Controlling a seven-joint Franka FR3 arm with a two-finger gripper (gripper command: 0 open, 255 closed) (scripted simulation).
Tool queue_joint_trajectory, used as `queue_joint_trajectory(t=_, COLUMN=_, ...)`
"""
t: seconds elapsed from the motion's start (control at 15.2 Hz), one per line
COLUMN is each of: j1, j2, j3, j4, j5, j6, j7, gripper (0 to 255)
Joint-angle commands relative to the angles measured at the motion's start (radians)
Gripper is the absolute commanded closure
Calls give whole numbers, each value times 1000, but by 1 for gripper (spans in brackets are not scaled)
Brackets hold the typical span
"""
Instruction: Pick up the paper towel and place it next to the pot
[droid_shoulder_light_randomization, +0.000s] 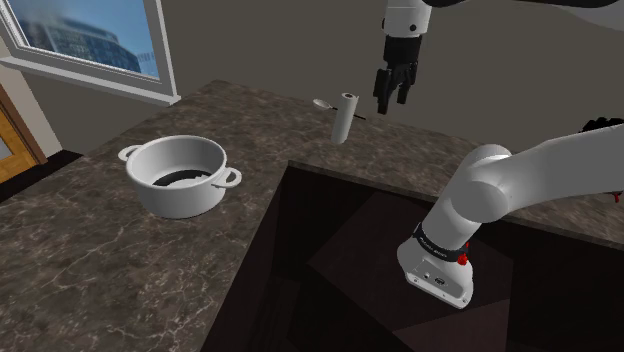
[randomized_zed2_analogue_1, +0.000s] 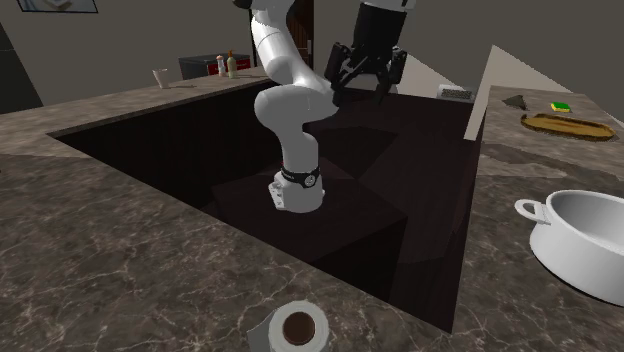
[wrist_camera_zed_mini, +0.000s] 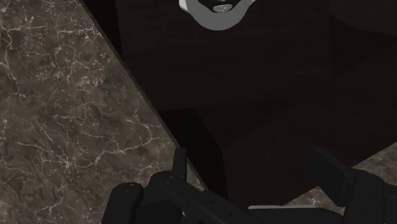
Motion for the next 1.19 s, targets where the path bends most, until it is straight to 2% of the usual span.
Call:
queue_joint_trajectory(t=0.0, j1=0, j2=0, j3=0, j4=0, j5=0, j6=0, j7=0, gripper=0)
queue_joint_trajectory(t=0.59, j1=-41, j2=186, j3=-162, j4=20, j5=-110, j6=255, j7=-189, gripper=0)
queue_joint_trajectory(t=1.12, j1=-54, j2=421, j3=-293, j4=131, j5=-124, j6=458, j7=-361, gripper=0)
